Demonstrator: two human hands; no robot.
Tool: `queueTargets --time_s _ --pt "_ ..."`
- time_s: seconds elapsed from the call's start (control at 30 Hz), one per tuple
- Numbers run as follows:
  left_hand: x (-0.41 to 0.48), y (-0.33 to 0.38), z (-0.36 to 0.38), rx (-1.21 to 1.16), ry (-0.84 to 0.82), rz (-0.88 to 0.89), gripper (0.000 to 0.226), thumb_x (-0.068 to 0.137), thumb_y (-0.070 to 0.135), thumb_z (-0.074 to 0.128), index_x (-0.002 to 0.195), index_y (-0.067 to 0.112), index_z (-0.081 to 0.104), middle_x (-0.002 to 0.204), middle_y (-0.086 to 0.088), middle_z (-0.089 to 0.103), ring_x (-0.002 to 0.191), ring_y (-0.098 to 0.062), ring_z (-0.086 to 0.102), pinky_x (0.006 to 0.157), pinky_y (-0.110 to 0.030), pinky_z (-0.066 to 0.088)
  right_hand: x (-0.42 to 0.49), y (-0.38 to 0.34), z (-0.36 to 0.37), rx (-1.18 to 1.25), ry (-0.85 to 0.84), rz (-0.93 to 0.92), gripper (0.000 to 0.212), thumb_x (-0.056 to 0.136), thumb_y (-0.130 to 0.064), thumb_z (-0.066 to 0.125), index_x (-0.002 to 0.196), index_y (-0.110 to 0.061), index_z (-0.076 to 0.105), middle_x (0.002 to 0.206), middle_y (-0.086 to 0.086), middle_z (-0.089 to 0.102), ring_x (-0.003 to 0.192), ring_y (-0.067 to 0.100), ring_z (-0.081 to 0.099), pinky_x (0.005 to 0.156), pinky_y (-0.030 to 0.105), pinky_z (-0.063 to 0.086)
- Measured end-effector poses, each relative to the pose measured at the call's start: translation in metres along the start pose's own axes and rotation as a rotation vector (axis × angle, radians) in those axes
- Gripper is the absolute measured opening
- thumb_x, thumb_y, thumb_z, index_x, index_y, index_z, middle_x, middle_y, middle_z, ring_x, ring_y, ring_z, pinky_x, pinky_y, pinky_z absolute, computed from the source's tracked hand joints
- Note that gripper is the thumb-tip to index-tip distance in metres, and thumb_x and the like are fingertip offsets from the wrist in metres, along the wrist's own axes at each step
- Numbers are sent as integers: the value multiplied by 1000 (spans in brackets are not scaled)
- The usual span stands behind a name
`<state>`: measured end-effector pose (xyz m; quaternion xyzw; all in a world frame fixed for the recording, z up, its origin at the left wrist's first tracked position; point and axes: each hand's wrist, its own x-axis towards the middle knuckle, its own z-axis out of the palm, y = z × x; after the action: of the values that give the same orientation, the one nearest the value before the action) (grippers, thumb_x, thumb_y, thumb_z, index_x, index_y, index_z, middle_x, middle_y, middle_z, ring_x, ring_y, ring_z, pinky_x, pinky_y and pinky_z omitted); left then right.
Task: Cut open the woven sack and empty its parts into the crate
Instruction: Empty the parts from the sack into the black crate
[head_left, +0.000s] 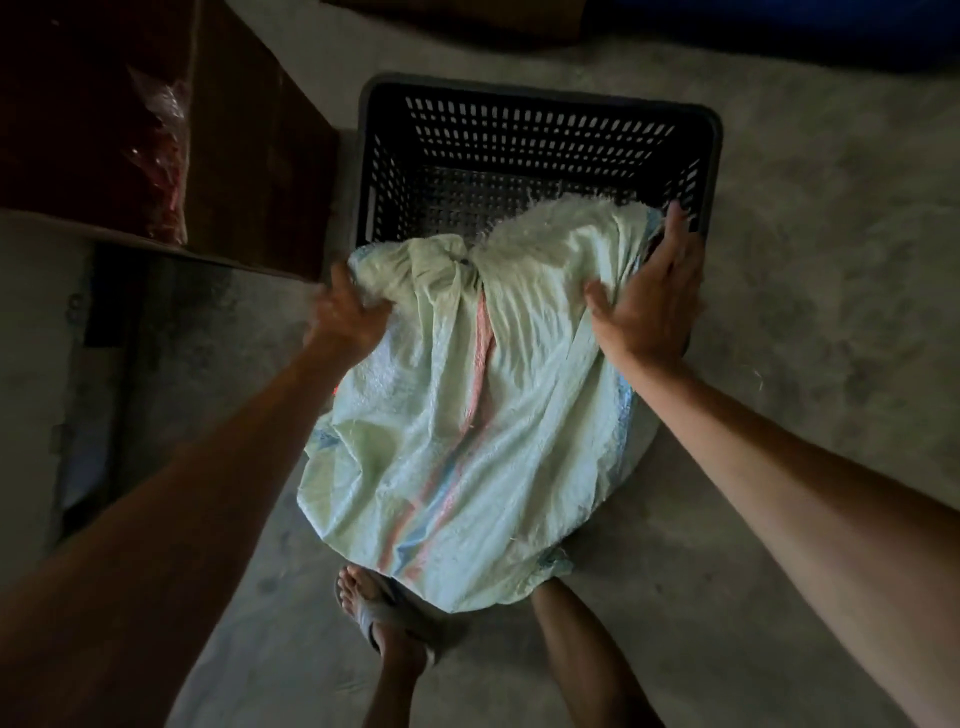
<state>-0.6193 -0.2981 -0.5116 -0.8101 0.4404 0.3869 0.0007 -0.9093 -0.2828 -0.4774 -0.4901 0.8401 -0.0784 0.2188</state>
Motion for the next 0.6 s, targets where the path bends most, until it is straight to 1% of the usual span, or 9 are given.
queueTargets --time_s 0.07,0.1,0.17,0.23,0.33,0.37,0.43,0.5,0.6 --pt "-7 0 10 364 171 121 81 89 36 68 151 2 27 142 -25 49 126 -41 50 102 -52 42 0 9 17 -149 92 -103 89 83 -41 69 156 -22 23 162 20 20 150 35 22 119 47 26" --pt "-9 3 13 468 276 149 86 85 37 70 151 4 26 142 -21 49 128 -39 48 104 -51 38 -1 13 26 -218 119 -177 80 84 -38 67 153 -24 29 161 18 22 149 35 23 119 45 25" --pt "-10 10 19 542 453 186 84 78 32 75 146 7 33 137 -17 51 125 -36 48 108 -46 34 -4 23 44 -304 124 -339 61 88 -26 61 145 -25 42 154 14 36 141 33 34 113 43 28" --pt "-3 10 28 521 507 304 63 78 22 73 134 8 45 130 -15 55 118 -35 51 104 -45 41 -3 33 63 -310 37 -448 49 93 -22 52 141 -20 49 139 13 50 128 33 46 104 45 36" --pt "15 2 49 386 318 539 31 90 18 57 120 8 59 122 -17 60 108 -36 58 82 -46 52 7 47 93 -282 -190 -467 40 102 -27 36 132 -10 56 125 17 63 114 37 58 95 47 45" --pt "24 -3 57 397 242 566 28 95 21 51 118 8 61 119 -18 64 104 -38 62 77 -45 54 12 52 103 -286 -261 -454 39 104 -27 34 128 -9 59 119 19 68 107 38 64 90 46 49" --pt "42 -13 74 570 49 530 31 100 22 43 119 4 61 113 -26 67 100 -45 66 78 -46 53 23 61 120 -325 -422 -408 41 106 -28 33 123 -7 64 114 24 71 101 40 69 84 44 54" --pt "55 -24 87 769 -150 486 35 103 16 37 124 -4 56 119 -31 63 108 -50 61 86 -48 50 36 65 132 -377 -556 -269 53 105 -40 29 127 -6 63 127 28 64 114 43 64 94 45 51" --pt "66 -31 93 849 -263 462 40 104 16 30 130 -5 52 128 -29 58 115 -48 56 89 -46 46 52 67 144 -377 -664 -140 64 102 -52 25 136 -9 58 143 26 53 129 41 54 106 44 43"
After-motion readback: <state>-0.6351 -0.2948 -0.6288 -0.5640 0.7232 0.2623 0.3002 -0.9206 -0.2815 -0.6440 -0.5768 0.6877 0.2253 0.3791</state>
